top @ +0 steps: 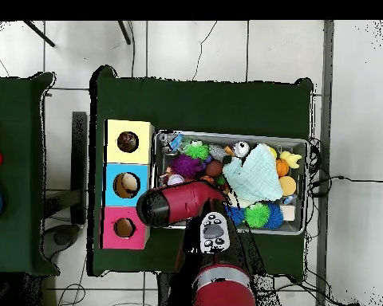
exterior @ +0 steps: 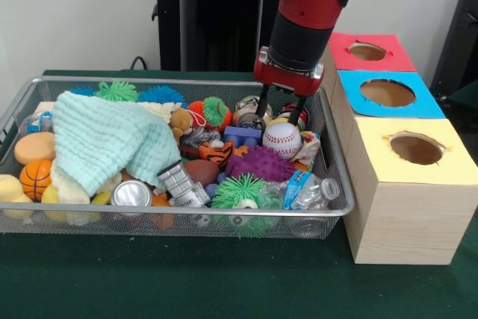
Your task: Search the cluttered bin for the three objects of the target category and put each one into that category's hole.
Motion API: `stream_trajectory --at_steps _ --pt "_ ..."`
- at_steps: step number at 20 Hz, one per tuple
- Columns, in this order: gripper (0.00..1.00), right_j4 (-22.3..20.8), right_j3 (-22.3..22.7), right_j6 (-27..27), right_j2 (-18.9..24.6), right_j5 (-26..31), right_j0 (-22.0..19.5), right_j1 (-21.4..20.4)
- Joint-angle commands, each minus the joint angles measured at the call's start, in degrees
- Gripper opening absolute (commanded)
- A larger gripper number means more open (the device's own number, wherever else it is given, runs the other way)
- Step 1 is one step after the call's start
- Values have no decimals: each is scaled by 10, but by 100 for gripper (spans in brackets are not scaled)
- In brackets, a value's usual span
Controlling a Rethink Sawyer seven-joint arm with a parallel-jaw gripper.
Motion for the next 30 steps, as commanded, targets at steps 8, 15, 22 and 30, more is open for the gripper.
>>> stream_trajectory --at_steps 8,15,22,30 --pt "0 -21 -30 10 30 -43 -2 20" --pt "0 -4 -41 33 31 -50 12 34" --pt "0 16 -45 55 28 -42 25 39" --pt "0 88 -69 143 -29 33 89 14"
